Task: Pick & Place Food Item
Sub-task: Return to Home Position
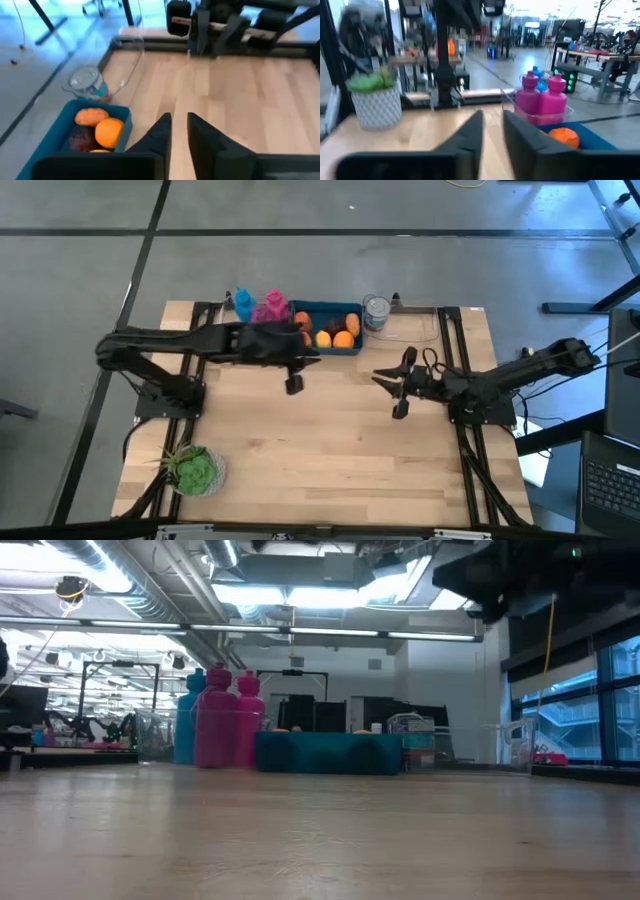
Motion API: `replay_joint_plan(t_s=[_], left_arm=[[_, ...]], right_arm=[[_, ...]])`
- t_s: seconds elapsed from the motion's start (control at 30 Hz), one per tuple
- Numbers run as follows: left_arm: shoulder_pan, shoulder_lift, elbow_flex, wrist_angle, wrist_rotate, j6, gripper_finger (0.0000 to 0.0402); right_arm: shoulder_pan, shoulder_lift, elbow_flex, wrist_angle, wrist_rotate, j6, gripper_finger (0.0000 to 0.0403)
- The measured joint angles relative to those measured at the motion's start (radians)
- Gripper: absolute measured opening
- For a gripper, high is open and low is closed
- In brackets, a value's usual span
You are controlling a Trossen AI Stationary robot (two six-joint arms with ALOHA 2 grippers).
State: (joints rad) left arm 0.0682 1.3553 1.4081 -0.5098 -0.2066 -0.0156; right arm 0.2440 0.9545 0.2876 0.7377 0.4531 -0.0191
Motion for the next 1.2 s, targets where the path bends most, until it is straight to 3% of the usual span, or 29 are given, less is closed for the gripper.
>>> replay_joint_plan(t_s=[0.13,0.3,0.43,0.57,0.93,1.2], left_arm=[[-0.049,-0.141,-0.086,0.049,-0.042,-0.022,0.0021],[-0.098,-0.303,-0.202,0.132,-0.066,-0.023,0.0003],[-0.141,-0.451,-0.334,0.169,-0.16,-0.04,0.0002],[-0.18,-0.616,-0.48,0.218,-0.222,-0.068,0.0001],[-0.258,-1.007,-0.86,0.432,-0.221,-0.043,0.0001],[-0.258,-1.205,-1.107,0.584,-0.186,-0.017,0.0001]], right_arm=[[0.0,-0.085,0.159,-0.358,0.0,-0.038,0.0013],[0.0,-0.152,0.366,-0.675,0.003,-0.05,0.0013],[0.0,-0.226,0.422,-0.777,0.021,-0.068,0.0005],[0.0,-0.342,0.405,-0.875,0.066,-0.036,0.0003],[0.03,-0.706,0.223,-0.978,0.046,0.075,0.0001],[0.037,-0.915,0.063,-0.996,0.004,0.116,0.0001]])
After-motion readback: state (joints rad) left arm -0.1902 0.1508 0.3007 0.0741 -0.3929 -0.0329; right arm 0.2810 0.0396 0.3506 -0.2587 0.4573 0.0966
